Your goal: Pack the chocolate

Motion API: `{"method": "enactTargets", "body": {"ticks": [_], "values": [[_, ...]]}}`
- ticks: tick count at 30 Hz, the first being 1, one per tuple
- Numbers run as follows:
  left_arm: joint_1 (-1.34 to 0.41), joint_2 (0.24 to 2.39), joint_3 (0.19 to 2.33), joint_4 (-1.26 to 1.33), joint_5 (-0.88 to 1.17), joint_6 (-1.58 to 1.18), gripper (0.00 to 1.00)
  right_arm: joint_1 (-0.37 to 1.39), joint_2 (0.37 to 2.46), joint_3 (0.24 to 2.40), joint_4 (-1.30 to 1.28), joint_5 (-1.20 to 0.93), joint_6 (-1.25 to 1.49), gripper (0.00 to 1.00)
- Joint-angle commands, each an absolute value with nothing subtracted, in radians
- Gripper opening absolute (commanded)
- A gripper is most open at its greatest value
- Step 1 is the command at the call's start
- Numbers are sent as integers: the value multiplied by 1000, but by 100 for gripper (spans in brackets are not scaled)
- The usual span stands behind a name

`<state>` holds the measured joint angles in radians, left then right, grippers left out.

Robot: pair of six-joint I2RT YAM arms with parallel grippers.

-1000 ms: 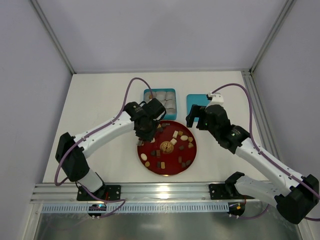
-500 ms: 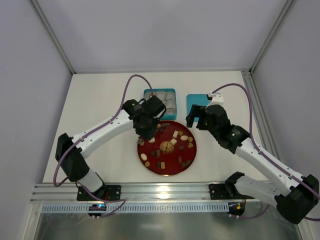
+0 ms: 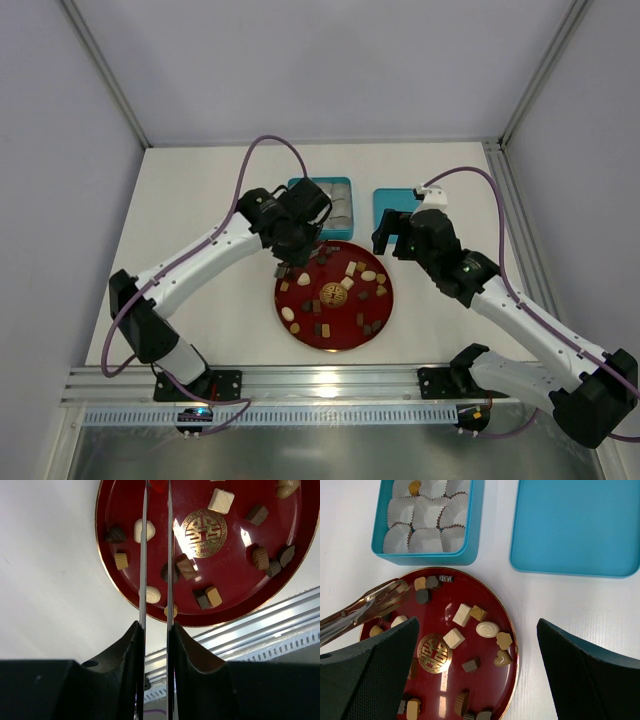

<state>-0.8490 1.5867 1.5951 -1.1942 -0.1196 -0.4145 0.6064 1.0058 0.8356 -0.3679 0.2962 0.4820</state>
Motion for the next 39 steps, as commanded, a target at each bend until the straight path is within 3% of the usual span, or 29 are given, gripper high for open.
{"method": "enactTargets", "body": {"ticks": [1, 9, 22, 39], "values": [[-844, 1582, 1675, -1213, -123, -402, 29, 603, 992, 847, -339, 318, 488, 100], [-799, 1666, 1837, -1236, -147, -379, 29, 601, 994, 847, -337, 313, 486, 100], [-661, 1996, 2158, -1137, -282, -319, 27, 601, 1035, 859, -350, 314, 463, 100], [-635, 2114, 2143, -1006, -265, -258, 27, 603, 989, 854, -390, 307, 459, 100]]}}
